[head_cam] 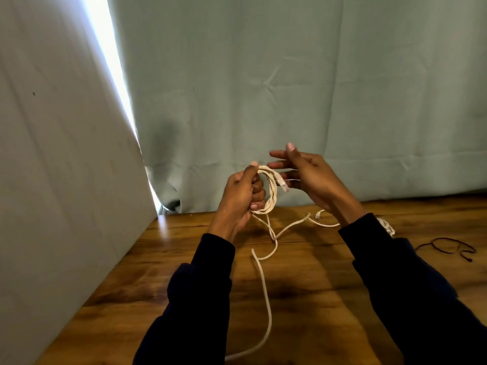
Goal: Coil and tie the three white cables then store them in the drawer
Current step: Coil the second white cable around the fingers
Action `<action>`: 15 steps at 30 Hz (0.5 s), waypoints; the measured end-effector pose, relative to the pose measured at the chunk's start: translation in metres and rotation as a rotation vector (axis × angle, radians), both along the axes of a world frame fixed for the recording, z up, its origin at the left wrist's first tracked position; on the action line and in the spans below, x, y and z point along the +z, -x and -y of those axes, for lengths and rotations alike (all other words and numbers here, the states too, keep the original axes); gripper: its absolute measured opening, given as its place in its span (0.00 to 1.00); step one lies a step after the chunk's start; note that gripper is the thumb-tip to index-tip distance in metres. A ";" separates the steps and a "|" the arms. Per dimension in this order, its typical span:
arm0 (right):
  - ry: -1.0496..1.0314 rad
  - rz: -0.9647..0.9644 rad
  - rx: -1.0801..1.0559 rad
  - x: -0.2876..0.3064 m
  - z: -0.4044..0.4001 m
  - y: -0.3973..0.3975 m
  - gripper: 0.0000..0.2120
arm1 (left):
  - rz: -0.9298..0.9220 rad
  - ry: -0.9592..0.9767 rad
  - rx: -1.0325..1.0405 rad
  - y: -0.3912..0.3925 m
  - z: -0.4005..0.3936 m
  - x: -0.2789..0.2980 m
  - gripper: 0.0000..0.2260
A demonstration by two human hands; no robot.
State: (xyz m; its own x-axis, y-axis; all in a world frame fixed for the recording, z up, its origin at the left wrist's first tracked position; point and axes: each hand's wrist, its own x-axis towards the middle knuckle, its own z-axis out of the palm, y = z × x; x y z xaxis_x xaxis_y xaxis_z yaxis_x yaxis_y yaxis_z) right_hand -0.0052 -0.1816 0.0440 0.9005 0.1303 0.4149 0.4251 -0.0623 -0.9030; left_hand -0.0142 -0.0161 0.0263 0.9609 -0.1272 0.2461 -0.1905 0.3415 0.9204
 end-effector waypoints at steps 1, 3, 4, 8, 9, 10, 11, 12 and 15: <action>0.096 0.029 0.042 0.008 0.000 0.009 0.21 | 0.010 -0.008 -0.011 -0.001 -0.001 0.000 0.20; 0.392 0.157 -0.002 0.018 0.000 0.022 0.20 | 0.034 -0.029 -0.030 -0.004 -0.002 0.001 0.18; 0.527 0.230 -0.057 0.020 -0.001 0.026 0.19 | 0.047 -0.043 -0.035 -0.005 -0.002 0.002 0.17; 0.694 0.320 -0.226 0.024 -0.006 0.032 0.19 | 0.071 -0.085 -0.064 -0.008 0.001 0.006 0.15; 0.674 0.319 -0.244 0.024 -0.007 0.032 0.18 | 0.075 -0.084 -0.076 -0.009 0.002 0.006 0.16; 0.649 0.316 -0.253 0.024 -0.006 0.031 0.18 | 0.079 -0.085 -0.087 -0.009 0.003 0.007 0.17; 0.621 0.309 -0.258 0.024 -0.005 0.031 0.18 | 0.085 -0.086 -0.098 -0.009 0.004 0.009 0.17; 0.601 0.306 -0.261 0.025 -0.003 0.031 0.18 | 0.093 -0.085 -0.110 -0.009 0.004 0.010 0.17; 0.583 0.278 -0.215 0.027 -0.001 0.034 0.21 | 0.120 -0.093 -0.137 -0.007 0.003 0.015 0.18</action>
